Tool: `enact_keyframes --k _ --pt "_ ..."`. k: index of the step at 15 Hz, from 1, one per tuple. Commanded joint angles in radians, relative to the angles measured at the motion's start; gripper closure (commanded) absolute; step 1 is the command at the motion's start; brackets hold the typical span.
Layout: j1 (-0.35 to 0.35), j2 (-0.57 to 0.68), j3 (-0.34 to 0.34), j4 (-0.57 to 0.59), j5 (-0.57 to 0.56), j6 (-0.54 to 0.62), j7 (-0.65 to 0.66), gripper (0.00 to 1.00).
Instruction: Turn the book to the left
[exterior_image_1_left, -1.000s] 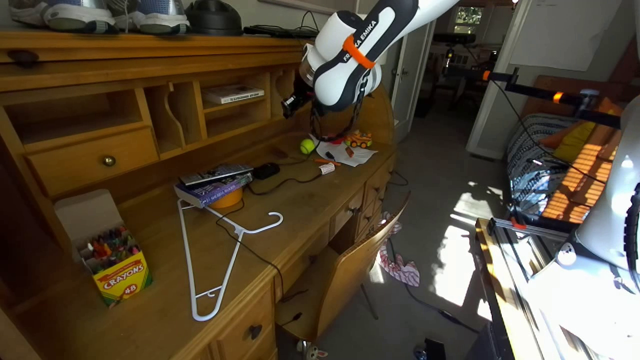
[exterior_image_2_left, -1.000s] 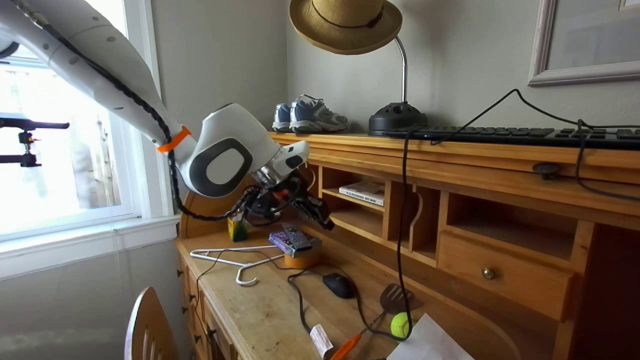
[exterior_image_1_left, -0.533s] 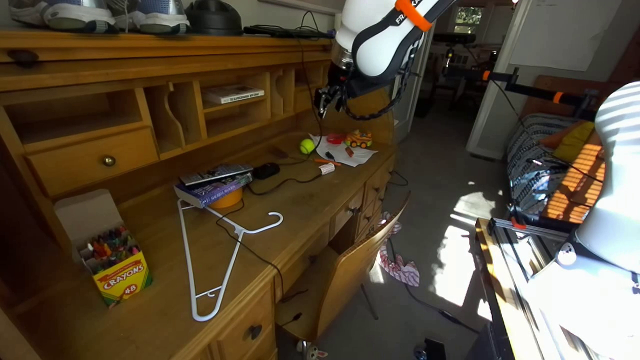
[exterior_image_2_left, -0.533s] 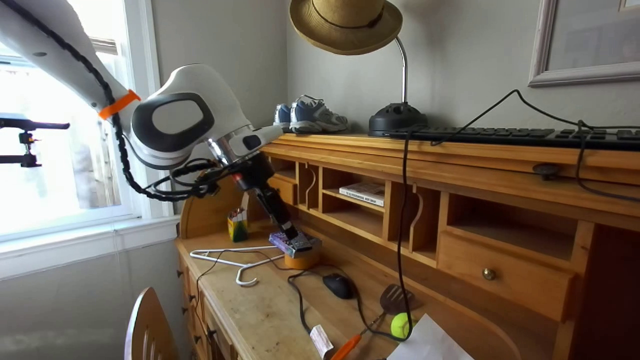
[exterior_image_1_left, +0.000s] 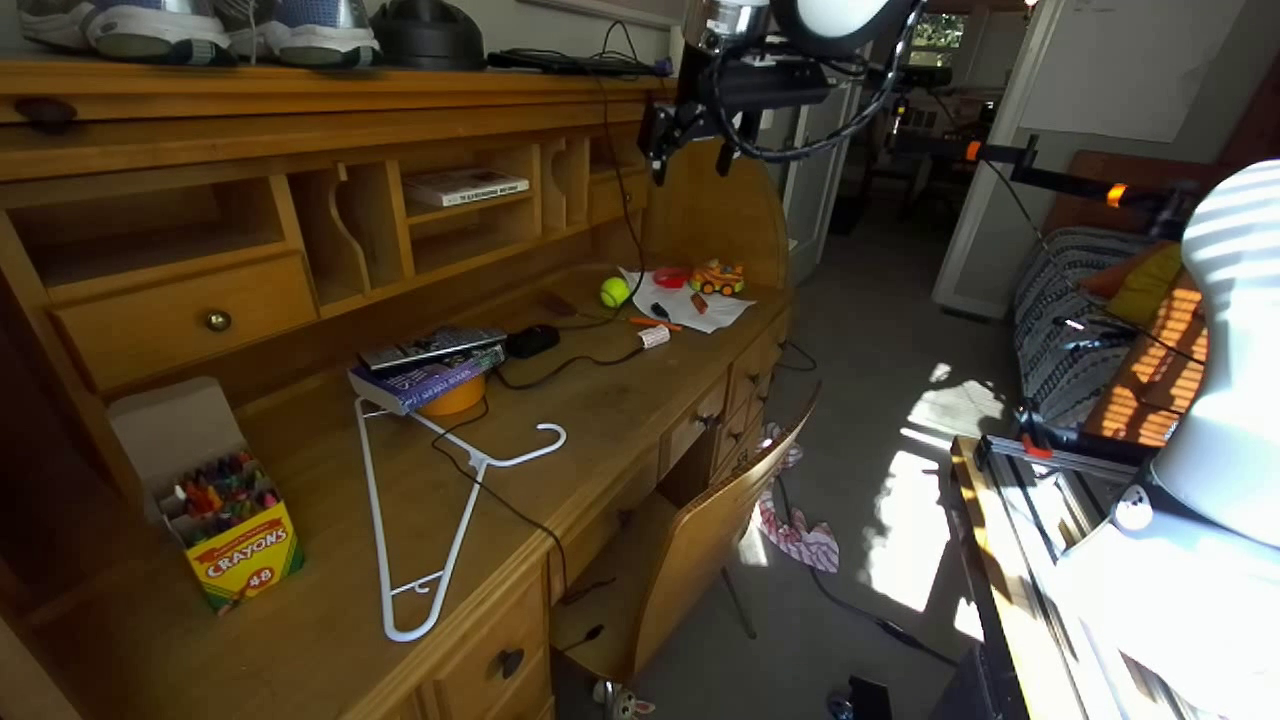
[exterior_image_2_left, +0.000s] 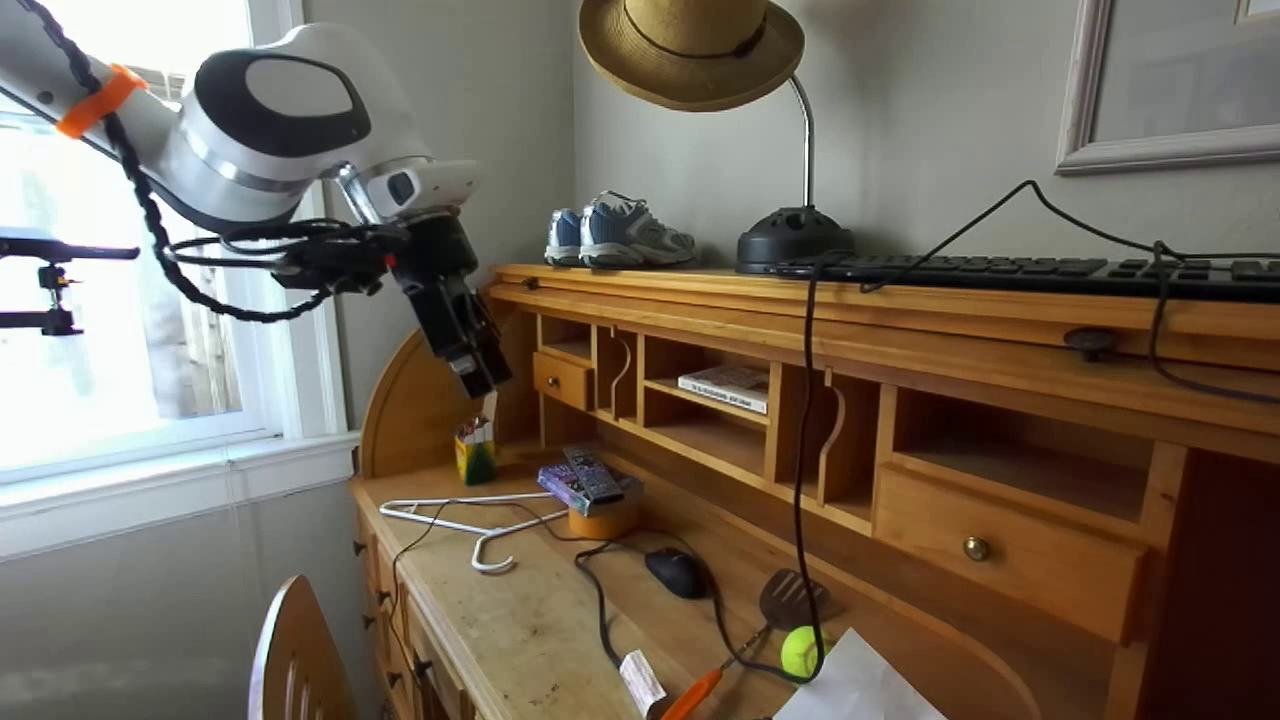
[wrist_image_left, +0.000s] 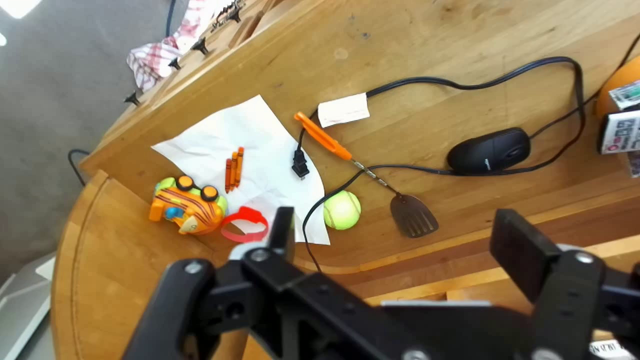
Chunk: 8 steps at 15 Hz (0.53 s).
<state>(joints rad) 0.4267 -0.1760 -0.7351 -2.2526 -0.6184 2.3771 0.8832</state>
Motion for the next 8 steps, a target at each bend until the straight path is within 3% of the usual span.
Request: enact_keyframes --k 1,3,4,6,8 --pt "-0.194 -0.226 0.279 -0.093 0.000 -0.154 0.127 0.00" --pt "-0.323 -0.327 0.448 -0.146 0.074 -0.203 0.152 0.00" --pt "-0.377 -0.178 0.466 -0.061 0.099 -0.137 0.073 0.00" --pt "-0.446 -0.225 0.547 -0.075 0.123 -0.151 0.063 0.00" --pt "-0.469 -0.206 0.559 -0.073 0.126 -0.145 0.057 0.00"
